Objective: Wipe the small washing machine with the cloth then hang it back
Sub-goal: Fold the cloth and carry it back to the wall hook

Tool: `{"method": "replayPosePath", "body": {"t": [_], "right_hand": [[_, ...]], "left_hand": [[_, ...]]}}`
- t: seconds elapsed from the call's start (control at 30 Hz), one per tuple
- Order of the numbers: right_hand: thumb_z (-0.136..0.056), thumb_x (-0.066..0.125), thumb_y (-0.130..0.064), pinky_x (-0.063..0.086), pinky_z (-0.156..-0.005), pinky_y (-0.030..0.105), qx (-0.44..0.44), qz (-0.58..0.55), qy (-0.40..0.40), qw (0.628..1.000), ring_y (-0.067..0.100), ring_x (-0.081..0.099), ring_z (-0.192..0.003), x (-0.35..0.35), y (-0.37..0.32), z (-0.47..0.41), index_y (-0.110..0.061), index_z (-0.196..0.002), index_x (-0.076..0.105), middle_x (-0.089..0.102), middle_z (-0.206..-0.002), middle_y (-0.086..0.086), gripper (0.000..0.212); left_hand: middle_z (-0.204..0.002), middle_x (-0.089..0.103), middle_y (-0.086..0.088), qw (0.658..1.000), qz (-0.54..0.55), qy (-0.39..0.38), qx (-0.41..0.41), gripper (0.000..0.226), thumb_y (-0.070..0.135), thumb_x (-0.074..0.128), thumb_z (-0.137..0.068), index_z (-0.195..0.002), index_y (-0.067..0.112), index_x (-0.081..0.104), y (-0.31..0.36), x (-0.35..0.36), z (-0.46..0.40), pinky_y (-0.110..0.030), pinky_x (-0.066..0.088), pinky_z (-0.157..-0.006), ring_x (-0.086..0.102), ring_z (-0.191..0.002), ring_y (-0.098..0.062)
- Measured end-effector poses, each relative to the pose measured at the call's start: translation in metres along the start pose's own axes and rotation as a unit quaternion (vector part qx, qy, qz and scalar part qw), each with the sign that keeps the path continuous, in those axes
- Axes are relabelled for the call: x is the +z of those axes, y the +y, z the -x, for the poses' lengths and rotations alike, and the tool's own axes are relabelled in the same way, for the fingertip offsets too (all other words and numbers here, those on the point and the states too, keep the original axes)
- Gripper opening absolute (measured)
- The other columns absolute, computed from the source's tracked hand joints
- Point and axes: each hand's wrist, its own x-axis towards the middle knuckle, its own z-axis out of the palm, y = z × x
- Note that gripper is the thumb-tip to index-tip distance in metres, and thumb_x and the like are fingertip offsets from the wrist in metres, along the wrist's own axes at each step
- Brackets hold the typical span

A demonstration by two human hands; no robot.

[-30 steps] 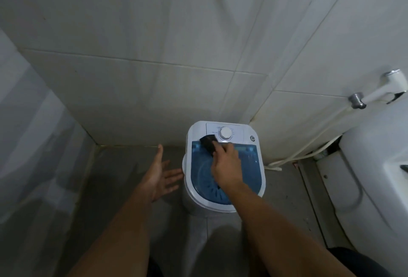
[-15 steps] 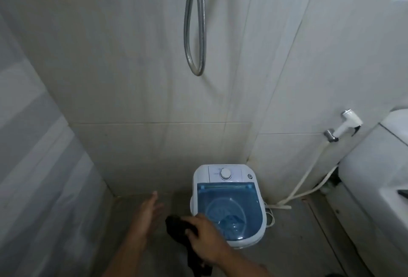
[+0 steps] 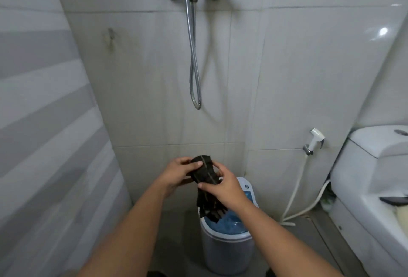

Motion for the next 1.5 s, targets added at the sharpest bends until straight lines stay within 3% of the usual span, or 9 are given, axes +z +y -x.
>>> {"method": "replayPosePath", "body": {"t": [0.13, 0.33, 0.53, 0.73, 0.87, 0.97, 1.07, 1.3, 1.5], "right_hand": [[-0.056, 0.089, -0.067, 0.059, -0.092, 0.035, 0.014, -0.103, -0.031, 0.994, 0.016, 0.07, -0.108, -0.012, -0.031, 0.0, -0.036, -0.123, 0.064, 0.071, -0.117, 0.003, 0.079], [-0.077, 0.087, -0.024, 0.059, -0.075, 0.028, 0.026, -0.124, -0.086, 0.988, 0.023, 0.076, -0.093, -0.034, -0.073, -0.005, -0.012, -0.106, 0.075, 0.079, -0.098, 0.008, 0.034], [-0.074, 0.089, -0.017, 0.055, -0.098, 0.054, 0.018, -0.211, -0.143, 0.967, 0.039, 0.071, -0.105, -0.027, -0.117, -0.026, -0.003, -0.118, 0.066, 0.074, -0.111, 0.022, 0.051], [-0.083, 0.082, -0.017, 0.052, -0.102, 0.053, -0.03, -0.186, -0.175, 0.966, 0.04, 0.069, -0.11, -0.015, -0.167, -0.074, -0.01, -0.115, 0.073, 0.072, -0.114, 0.025, 0.034], [-0.092, 0.074, -0.021, 0.058, -0.092, 0.045, -0.079, -0.13, -0.15, 0.977, 0.031, 0.073, -0.093, 0.005, -0.22, -0.117, -0.01, -0.102, 0.078, 0.076, -0.101, 0.021, 0.015], [-0.095, 0.07, -0.019, 0.057, -0.073, 0.026, -0.128, -0.081, -0.117, 0.982, 0.017, 0.073, -0.08, 0.023, -0.256, -0.149, -0.013, -0.098, 0.079, 0.077, -0.083, 0.004, 0.012], [-0.095, 0.069, -0.011, 0.057, -0.081, 0.021, -0.18, -0.048, -0.086, 0.979, 0.012, 0.073, -0.087, 0.047, -0.285, -0.189, -0.013, -0.104, 0.079, 0.079, -0.093, 0.002, 0.014], [-0.09, 0.071, -0.017, 0.052, -0.082, 0.025, -0.288, 0.1, 0.013, 0.952, 0.013, 0.07, -0.087, 0.11, -0.336, -0.314, -0.018, -0.093, 0.08, 0.076, -0.088, -0.004, 0.01], [-0.096, 0.058, -0.019, 0.054, -0.081, 0.034, -0.379, 0.23, 0.078, 0.893, 0.02, 0.063, -0.092, 0.157, -0.361, -0.398, -0.019, -0.112, 0.064, 0.068, -0.106, 0.002, 0.017]], "left_hand": [[-0.091, 0.073, -0.003, 0.996, -0.035, -0.075, 0.022, 0.012, 0.02, 0.072, -0.087, -0.099, 0.017, 0.073, 0.042, 0.0, 0.019, -0.029, 0.054, -0.078, 0.068, -0.087, -0.014], [-0.095, 0.07, -0.013, 0.989, -0.117, -0.071, 0.056, 0.029, 0.02, 0.075, -0.085, -0.106, 0.001, 0.072, 0.086, -0.018, 0.033, -0.031, 0.055, -0.076, 0.064, -0.088, -0.025], [-0.085, 0.072, -0.008, 0.979, -0.166, -0.027, 0.111, 0.027, 0.027, 0.075, -0.085, -0.099, 0.004, 0.073, 0.132, -0.052, 0.044, -0.03, 0.053, -0.07, 0.067, -0.077, -0.021], [-0.077, 0.067, -0.005, 0.952, -0.243, 0.052, 0.181, 0.025, 0.026, 0.07, -0.09, -0.095, 0.002, 0.069, 0.183, -0.111, 0.053, -0.024, 0.05, -0.059, 0.063, -0.068, -0.015], [-0.088, 0.07, 0.007, 0.835, -0.411, 0.175, 0.321, 0.005, 0.031, 0.062, -0.093, -0.094, 0.026, 0.064, 0.205, -0.143, 0.051, -0.029, 0.053, -0.076, 0.065, -0.083, -0.008], [-0.098, 0.065, 0.015, 0.78, -0.449, 0.216, 0.378, 0.014, 0.027, 0.064, -0.092, -0.101, 0.034, 0.057, 0.224, -0.171, 0.047, -0.022, 0.05, -0.076, 0.061, -0.09, -0.001], [-0.109, 0.06, 0.017, 0.707, -0.522, 0.244, 0.41, 0.023, 0.027, 0.058, -0.093, -0.112, 0.039, 0.054, 0.242, -0.207, 0.029, -0.027, 0.054, -0.077, 0.061, -0.091, -0.003], [-0.098, 0.056, 0.003, 0.466, -0.704, 0.324, 0.427, 0.041, 0.027, 0.063, -0.086, -0.125, 0.04, 0.062, 0.288, -0.293, -0.053, -0.026, 0.041, -0.043, 0.055, -0.055, -0.019], [-0.088, 0.055, -0.003, 0.429, -0.727, 0.382, 0.377, 0.043, 0.025, 0.074, -0.078, -0.118, 0.038, 0.067, 0.315, -0.339, -0.128, -0.024, 0.028, -0.043, 0.043, -0.048, -0.019]]}}
